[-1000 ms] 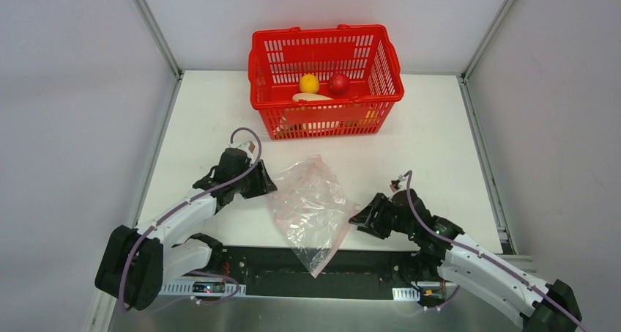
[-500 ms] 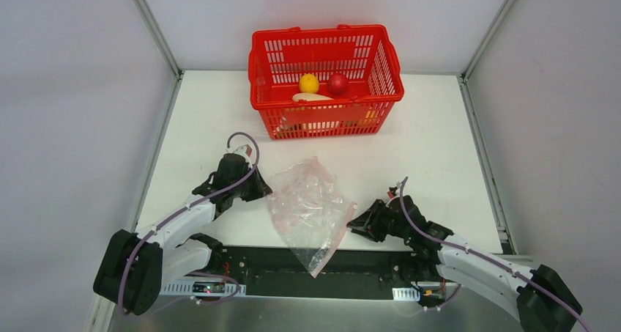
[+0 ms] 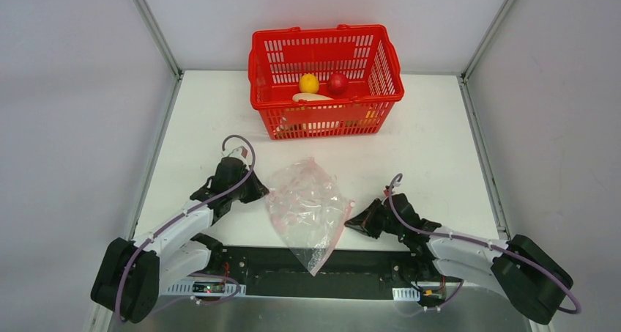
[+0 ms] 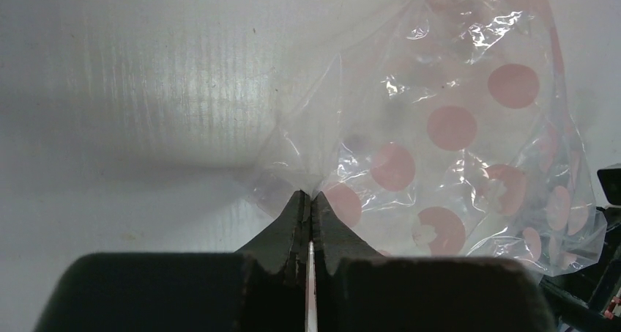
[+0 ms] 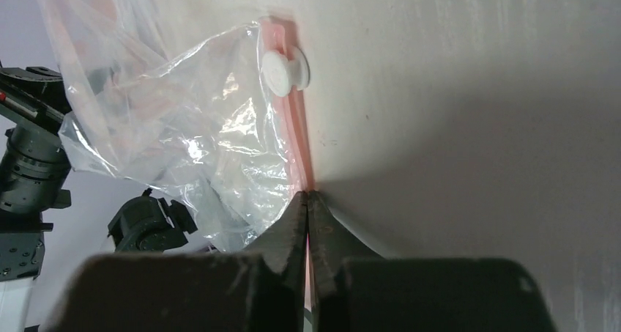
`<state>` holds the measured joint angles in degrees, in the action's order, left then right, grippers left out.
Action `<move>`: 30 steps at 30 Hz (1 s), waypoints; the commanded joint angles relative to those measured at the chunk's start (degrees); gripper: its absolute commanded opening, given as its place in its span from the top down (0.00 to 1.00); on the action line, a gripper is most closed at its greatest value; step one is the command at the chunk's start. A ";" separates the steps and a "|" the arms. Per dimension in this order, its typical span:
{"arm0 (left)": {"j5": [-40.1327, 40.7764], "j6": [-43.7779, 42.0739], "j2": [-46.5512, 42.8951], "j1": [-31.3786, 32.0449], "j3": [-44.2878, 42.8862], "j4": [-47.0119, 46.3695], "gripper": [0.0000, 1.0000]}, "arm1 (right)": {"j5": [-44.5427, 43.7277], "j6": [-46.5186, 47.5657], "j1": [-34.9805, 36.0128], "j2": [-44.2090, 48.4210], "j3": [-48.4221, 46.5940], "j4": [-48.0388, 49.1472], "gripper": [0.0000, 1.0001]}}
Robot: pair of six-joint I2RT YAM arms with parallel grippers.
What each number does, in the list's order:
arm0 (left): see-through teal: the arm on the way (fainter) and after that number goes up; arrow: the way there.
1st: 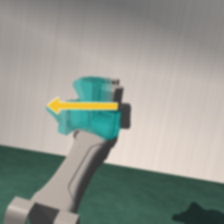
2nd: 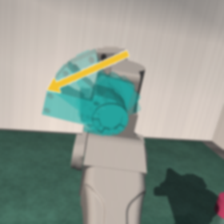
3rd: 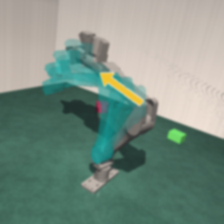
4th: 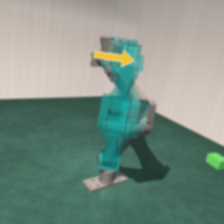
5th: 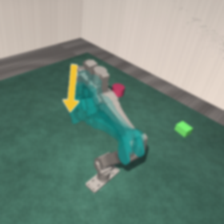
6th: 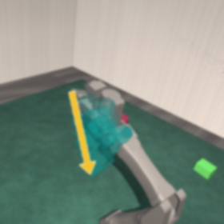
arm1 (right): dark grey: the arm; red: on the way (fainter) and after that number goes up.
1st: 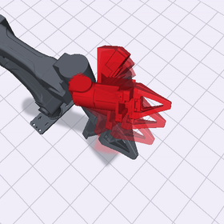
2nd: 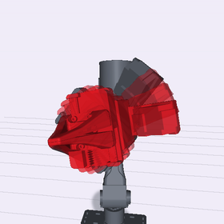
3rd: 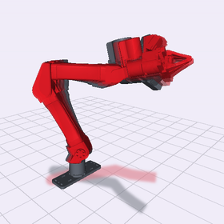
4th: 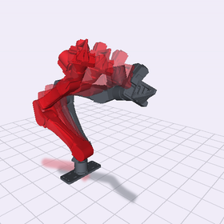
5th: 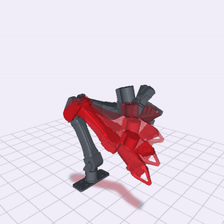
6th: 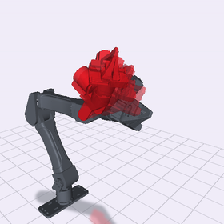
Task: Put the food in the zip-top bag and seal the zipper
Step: Pick up the zipper food storage bag at the center of the board.
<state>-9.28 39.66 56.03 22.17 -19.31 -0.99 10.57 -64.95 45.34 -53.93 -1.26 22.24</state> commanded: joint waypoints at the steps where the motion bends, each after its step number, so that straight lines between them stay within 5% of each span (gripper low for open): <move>1: 4.43 1.26 -2.71 0.41 0.69 1.38 1.00 | -2.37 1.34 0.01 -0.09 -0.44 1.88 1.00; 12: 18.76 6.03 -22.93 0.41 5.70 12.39 1.00 | -16.33 9.67 -2.25 21.40 -6.25 -21.17 1.00; 14: 17.81 6.04 -23.38 0.41 6.16 12.01 1.00 | -12.73 9.84 -2.36 19.54 -6.03 -17.92 0.94; 16: 16.44 6.27 -22.25 0.41 6.15 11.52 1.00 | -7.43 9.28 -2.39 14.96 -5.60 -12.91 0.77; 30: 13.55 7.67 -16.88 0.45 7.06 9.23 1.00 | 4.24 9.39 -2.36 -9.29 -8.82 9.71 0.60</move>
<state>4.67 46.24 39.59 22.17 -13.21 8.86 11.03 -55.90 43.03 -58.65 -6.79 22.37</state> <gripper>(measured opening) 0.006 0.389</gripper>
